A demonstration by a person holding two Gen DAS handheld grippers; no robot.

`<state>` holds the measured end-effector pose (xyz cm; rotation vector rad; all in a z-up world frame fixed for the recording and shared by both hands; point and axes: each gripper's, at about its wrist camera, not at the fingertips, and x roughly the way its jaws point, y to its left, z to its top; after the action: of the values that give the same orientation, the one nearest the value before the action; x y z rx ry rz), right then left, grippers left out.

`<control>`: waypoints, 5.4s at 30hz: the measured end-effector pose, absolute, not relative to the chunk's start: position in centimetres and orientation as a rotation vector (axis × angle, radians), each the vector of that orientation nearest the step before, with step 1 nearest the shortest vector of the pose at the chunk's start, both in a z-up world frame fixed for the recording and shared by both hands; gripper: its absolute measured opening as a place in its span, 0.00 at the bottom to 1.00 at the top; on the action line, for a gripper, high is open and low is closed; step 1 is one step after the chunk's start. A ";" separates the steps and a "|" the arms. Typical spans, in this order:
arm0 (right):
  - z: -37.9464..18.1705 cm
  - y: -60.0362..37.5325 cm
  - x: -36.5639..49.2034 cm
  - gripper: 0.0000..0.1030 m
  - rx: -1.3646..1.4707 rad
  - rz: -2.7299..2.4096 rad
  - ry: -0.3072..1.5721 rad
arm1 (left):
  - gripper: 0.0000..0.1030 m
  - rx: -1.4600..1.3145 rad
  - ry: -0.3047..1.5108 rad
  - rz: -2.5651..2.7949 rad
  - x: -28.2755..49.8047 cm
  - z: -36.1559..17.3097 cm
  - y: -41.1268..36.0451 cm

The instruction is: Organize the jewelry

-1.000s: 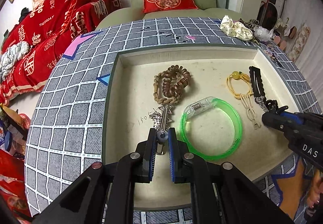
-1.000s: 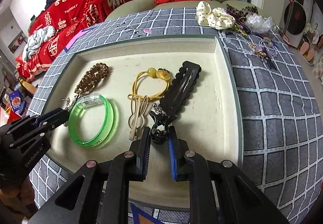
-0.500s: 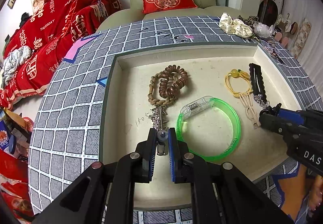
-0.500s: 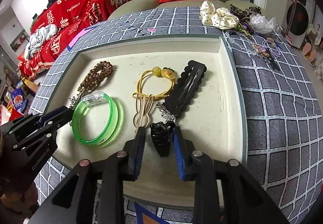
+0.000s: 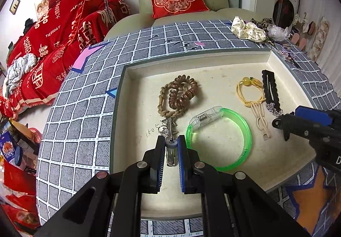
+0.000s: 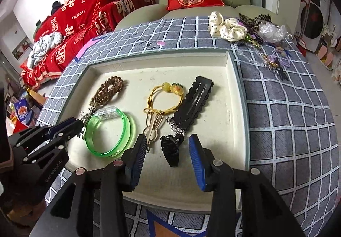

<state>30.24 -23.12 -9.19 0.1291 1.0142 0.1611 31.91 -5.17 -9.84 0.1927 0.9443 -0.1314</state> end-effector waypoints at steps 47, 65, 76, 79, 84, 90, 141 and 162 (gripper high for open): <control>-6.7 -23.0 27.8 1.00 0.100 0.115 1.021 | 1.00 0.164 0.886 -0.066 27.9 -6.5 -3.8; -1.8 -20.8 16.2 1.00 0.041 0.068 0.847 | 1.00 0.094 0.814 -0.058 16.4 -3.3 -1.7; 0.4 -20.0 8.9 1.00 -0.005 -0.004 0.769 | 1.00 0.074 0.748 -0.027 10.0 -1.0 -0.7; 0.9 -20.0 7.3 1.00 -0.002 -0.012 0.750 | 1.00 0.070 0.734 -0.033 8.9 -0.4 -0.8; 1.6 -20.1 5.4 1.00 0.021 -0.027 0.732 | 1.00 0.057 0.719 -0.038 7.2 0.1 -0.7; 2.1 -20.1 4.4 1.00 0.009 -0.046 0.709 | 1.00 0.071 0.700 -0.037 6.0 0.4 -0.9; 2.7 -19.8 3.9 1.00 0.008 -0.035 0.695 | 1.00 0.076 0.689 -0.035 5.7 1.2 -1.4; 2.7 -19.7 3.9 1.00 0.009 -0.033 0.695 | 1.00 0.077 0.688 -0.035 5.7 1.2 -1.4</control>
<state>3.87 -19.75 2.67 0.0088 0.6950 -0.0326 5.67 -1.37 1.24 0.0765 0.6883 -0.0348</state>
